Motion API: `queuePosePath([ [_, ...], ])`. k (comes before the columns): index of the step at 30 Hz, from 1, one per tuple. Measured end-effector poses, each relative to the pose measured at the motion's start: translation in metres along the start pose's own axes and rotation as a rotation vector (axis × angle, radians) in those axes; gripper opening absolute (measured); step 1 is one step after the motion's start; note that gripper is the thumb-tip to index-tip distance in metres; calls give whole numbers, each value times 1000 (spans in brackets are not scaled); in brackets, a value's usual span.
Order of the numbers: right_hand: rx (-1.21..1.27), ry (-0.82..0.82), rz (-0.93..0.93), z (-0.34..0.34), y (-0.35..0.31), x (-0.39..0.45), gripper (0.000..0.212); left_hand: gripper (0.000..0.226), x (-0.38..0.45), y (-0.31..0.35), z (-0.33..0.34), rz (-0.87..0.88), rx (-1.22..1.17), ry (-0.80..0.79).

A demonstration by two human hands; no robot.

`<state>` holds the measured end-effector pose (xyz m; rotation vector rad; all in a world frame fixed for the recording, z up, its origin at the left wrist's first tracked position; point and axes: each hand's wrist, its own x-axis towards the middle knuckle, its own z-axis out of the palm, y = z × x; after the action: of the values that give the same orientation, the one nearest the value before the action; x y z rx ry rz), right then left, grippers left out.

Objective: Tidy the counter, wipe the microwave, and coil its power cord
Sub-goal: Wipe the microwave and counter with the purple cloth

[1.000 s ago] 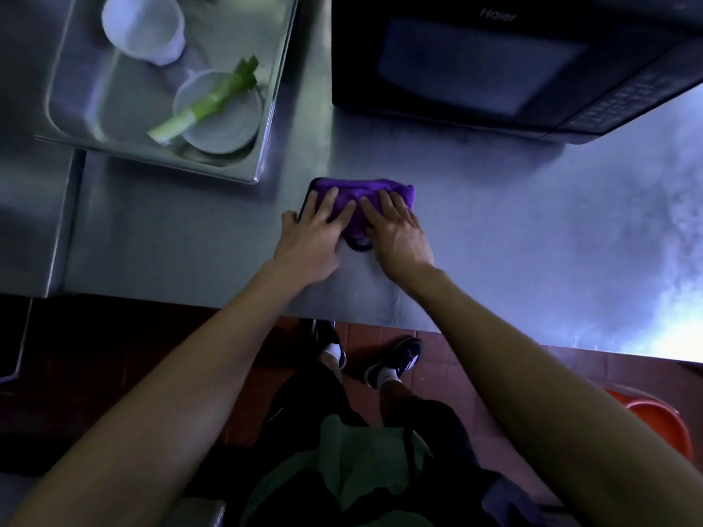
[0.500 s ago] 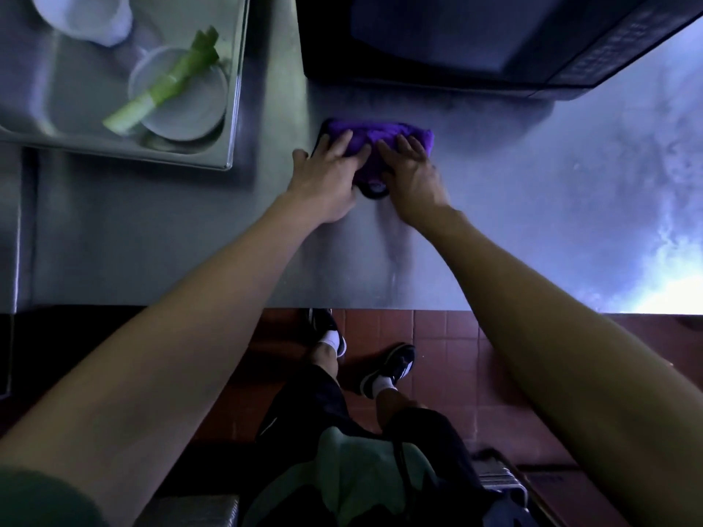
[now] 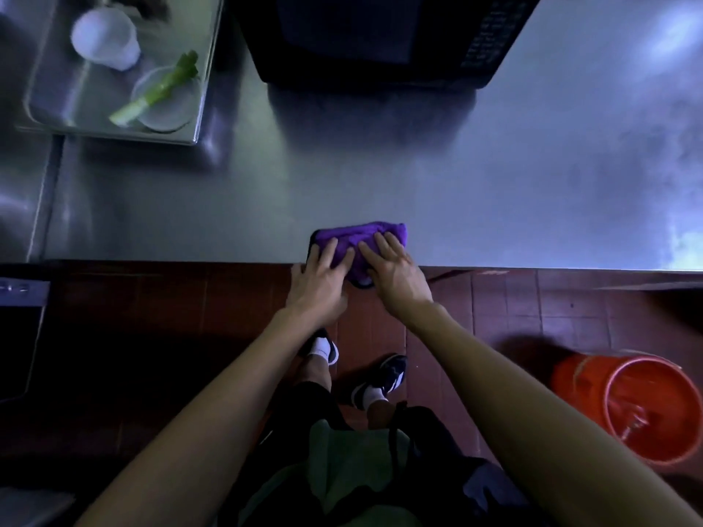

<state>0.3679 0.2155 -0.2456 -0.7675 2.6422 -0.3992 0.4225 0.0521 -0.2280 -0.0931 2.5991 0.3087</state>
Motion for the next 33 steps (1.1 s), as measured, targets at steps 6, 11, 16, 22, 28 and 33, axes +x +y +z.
queuePosePath([
  [6,-12,39,-13,3,12,-23,58,78,-12,20,8,-26,16,-22],
  [11,-14,31,-10,-2,18,-9,59,77,7,15,1,-15,51,-48],
  [16,53,56,43,-4,25,9,62,74,36,15,-8,25,88,13],
  [22,95,104,122,-23,49,64,54,71,98,17,-39,61,86,40],
  [28,84,128,159,-56,75,138,50,69,170,12,-82,95,94,52],
  [33,114,140,195,-82,99,205,53,70,234,8,-121,124,60,66],
])
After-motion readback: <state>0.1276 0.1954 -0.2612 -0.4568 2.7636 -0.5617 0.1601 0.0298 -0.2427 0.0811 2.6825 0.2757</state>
